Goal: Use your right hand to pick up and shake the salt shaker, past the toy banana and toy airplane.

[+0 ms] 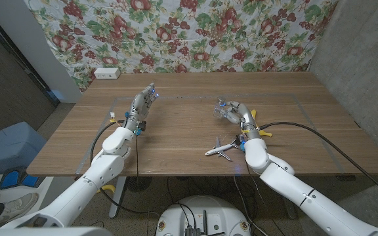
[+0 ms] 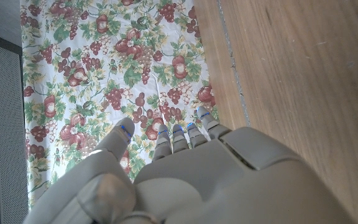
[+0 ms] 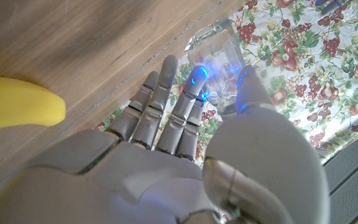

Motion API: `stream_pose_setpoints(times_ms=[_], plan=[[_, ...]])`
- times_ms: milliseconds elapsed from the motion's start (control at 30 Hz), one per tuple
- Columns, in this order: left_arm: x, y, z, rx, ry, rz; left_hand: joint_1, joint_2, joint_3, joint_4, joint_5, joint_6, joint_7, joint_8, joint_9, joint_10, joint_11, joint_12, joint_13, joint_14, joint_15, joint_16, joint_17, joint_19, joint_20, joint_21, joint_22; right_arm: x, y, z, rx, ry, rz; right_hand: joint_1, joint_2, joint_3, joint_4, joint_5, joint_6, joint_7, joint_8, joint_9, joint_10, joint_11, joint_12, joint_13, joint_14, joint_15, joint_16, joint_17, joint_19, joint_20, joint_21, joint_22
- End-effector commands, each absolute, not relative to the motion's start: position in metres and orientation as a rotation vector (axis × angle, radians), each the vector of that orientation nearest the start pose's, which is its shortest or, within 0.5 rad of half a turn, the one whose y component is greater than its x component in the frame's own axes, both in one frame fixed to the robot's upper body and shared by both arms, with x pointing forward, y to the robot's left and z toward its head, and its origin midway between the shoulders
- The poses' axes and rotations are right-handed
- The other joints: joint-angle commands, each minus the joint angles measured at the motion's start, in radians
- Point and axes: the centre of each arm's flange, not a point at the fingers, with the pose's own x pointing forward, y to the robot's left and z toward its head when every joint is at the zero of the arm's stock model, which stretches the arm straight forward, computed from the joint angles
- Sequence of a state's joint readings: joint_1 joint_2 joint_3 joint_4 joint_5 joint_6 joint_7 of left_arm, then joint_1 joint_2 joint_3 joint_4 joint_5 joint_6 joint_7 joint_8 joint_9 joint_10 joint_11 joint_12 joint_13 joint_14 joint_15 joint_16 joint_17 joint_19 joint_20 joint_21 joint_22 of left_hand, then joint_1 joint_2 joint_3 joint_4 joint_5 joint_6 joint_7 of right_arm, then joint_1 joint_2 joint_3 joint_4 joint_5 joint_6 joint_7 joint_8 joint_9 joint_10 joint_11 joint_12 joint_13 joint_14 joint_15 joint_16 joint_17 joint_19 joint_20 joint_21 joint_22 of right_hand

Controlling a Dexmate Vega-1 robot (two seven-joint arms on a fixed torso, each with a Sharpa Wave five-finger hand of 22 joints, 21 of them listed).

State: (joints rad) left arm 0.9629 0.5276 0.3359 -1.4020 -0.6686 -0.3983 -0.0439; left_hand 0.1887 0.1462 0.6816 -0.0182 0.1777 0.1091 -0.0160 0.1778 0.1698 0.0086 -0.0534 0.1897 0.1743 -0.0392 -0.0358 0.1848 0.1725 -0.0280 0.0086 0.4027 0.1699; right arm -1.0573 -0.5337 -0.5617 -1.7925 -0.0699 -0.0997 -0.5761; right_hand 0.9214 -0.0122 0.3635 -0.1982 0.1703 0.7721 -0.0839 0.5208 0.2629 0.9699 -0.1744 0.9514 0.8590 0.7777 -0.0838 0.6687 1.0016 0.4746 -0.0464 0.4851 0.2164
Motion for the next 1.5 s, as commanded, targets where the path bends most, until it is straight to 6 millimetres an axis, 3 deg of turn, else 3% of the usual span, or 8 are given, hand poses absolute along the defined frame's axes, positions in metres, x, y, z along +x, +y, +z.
stream_pose_setpoints(times_ms=[33, 1500], plan=[[0.613, 0.286, -0.048, -0.078, -0.685, -0.238, 0.007, 0.037, -0.002, -0.003, 0.004, 0.007, -0.002, 0.003, 0.004, 0.004, 0.000, 0.001, 0.002, 0.004, -0.010, -0.001, -0.001, 0.005, 0.001, -0.004, 0.003, 0.560, -0.178, -0.074, -0.466, -0.667, -0.140, 0.100, 0.104, 0.034, 0.034, 0.007, 0.258, 0.060, 0.040, 0.165, -0.007, 0.000, 0.007, 0.002, 0.011, -0.139, -0.005, 0.006, 0.001, -0.011, 0.010, 0.002], [0.600, 0.286, -0.052, -0.078, -0.696, -0.216, 0.006, 0.033, -0.004, -0.006, 0.003, 0.008, -0.003, 0.003, 0.004, 0.004, -0.002, 0.001, 0.002, 0.006, -0.009, -0.002, -0.002, 0.010, 0.003, -0.020, 0.003, 0.560, -0.203, -0.066, -0.247, -0.719, -0.165, 0.104, 0.106, 0.033, 0.037, 0.009, 0.257, 0.072, 0.039, 0.176, -0.018, -0.005, 0.031, 0.019, 0.023, -0.138, -0.021, 0.052, -0.006, -0.010, 0.035, 0.005]])
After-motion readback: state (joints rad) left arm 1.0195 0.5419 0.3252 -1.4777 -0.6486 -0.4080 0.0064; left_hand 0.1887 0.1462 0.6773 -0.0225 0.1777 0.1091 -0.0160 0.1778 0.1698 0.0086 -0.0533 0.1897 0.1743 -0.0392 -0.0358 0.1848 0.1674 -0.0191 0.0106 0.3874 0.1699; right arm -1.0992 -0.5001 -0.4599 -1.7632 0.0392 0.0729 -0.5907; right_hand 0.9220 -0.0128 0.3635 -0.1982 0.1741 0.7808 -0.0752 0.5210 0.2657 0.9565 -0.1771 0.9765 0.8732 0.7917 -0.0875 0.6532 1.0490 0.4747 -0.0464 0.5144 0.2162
